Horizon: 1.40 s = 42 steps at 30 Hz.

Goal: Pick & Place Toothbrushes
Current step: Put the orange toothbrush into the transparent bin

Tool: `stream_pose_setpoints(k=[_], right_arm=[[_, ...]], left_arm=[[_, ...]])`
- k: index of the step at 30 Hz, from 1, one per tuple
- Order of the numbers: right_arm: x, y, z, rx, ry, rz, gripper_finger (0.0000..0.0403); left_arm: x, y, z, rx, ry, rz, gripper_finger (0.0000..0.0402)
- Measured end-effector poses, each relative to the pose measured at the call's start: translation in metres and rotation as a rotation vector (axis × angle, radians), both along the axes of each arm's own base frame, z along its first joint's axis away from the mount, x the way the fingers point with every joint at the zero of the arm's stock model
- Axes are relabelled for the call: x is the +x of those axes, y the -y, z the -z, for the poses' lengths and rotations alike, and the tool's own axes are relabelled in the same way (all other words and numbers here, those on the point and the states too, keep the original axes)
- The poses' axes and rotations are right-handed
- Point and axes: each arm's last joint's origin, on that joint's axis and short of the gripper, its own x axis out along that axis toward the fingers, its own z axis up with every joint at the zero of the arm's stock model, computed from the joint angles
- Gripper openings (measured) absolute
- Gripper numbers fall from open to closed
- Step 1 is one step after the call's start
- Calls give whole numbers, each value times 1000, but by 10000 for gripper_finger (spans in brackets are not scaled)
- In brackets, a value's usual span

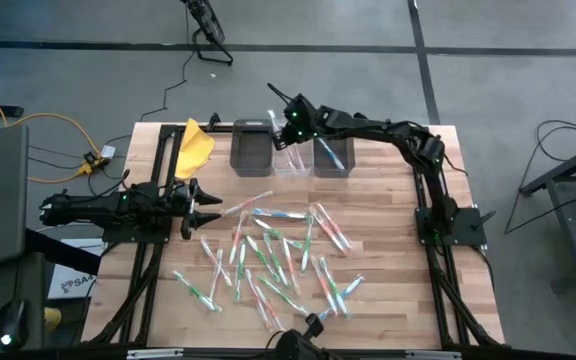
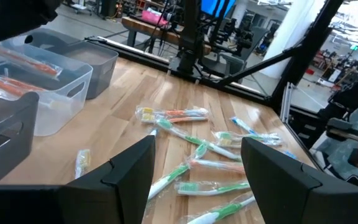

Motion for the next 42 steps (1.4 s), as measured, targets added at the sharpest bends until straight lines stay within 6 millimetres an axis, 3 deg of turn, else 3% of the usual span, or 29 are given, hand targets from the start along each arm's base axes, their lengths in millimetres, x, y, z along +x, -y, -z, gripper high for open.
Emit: stream_pose_setpoints(k=[13,25,30,37,42], right_arm=[[-10,7,28,99,-142,34,5],[-20,13,32,132,-196,57,15],[-20,9,27,106,-216,18,51],[-29,-4,-2,93,-228,-34,141],[-43,-29,-20,159,-333,-89,174]], left_arm=[[0,0,0,0,-3,0,232],[0,0,0,0,-6,0,232],[0,0,1,0,-6,0,232],[0,0,1,0,-9,0,232],[0,0,1,0,-11,-1,232]])
